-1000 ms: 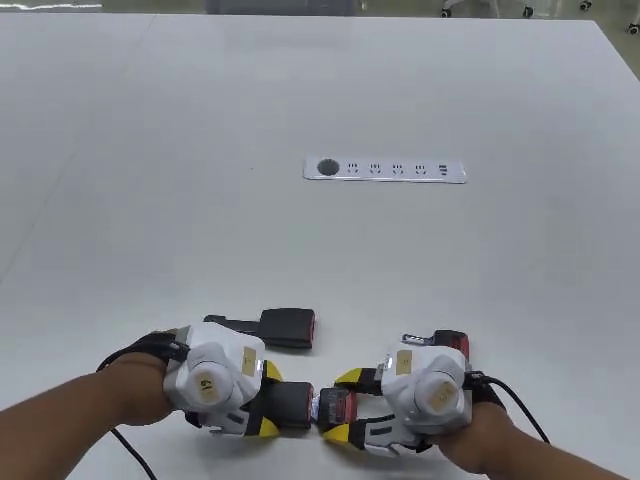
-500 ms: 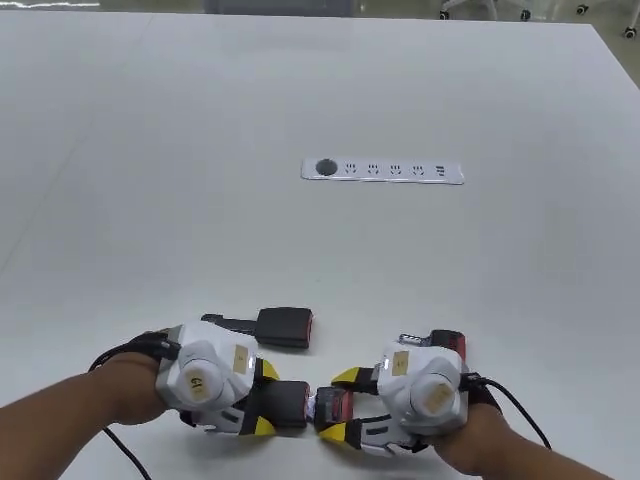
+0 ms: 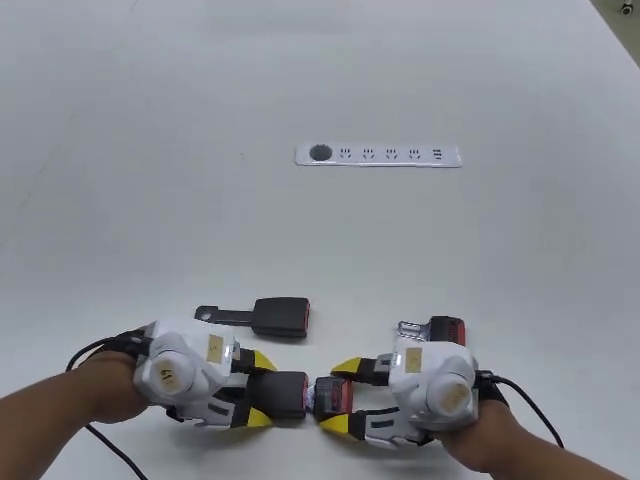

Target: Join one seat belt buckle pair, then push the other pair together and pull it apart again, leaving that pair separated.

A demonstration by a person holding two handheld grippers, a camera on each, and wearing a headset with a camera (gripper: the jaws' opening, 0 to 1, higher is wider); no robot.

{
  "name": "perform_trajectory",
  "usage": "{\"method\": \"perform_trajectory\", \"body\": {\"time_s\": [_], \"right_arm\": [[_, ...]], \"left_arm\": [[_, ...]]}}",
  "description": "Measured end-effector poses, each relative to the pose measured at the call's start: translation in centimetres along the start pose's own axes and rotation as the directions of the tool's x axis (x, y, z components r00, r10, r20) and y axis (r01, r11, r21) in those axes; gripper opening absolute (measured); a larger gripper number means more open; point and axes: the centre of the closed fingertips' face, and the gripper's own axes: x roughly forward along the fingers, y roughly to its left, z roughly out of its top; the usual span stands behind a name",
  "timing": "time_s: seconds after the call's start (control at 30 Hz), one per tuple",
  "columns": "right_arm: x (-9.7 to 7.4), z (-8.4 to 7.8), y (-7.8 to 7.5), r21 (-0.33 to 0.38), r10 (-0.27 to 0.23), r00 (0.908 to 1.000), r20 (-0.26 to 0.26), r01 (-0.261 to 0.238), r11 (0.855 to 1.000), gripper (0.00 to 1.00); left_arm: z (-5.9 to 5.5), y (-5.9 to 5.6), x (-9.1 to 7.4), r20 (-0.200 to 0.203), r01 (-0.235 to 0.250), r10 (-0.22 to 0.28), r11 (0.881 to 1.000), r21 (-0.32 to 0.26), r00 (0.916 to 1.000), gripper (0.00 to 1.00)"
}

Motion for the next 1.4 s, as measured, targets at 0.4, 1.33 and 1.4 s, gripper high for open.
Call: {"method": "perform_trajectory", "body": {"time_s": [0.4, 1.33, 1.4], "right_arm": [[0.1, 0.1, -0.1, 0.013, 0.002, 0.9990, 0.044, -0.003, 1.000, 0.35], [-0.5, 1.9, -0.7, 0.119, -0.052, 0.9984, 0.022, 0.049, 0.992, 0.65], [-1.0, 2.5, -0.8, 0.135, -0.056, 0.9982, 0.023, 0.052, 0.990, 0.67]], "left_arm": [[0.0, 0.0, -0.1, 0.049, 0.019, -0.017, 1.000, -0.022, 0.9986, 0.33], [1.8, -0.3, -1.2, 0.013, -0.020, 0.022, 0.989, -0.146, 0.9997, 0.56], [2.2, 0.7, -2.0, 0.012, -0.085, 0.088, 0.983, -0.165, 0.9961, 0.60]]}}
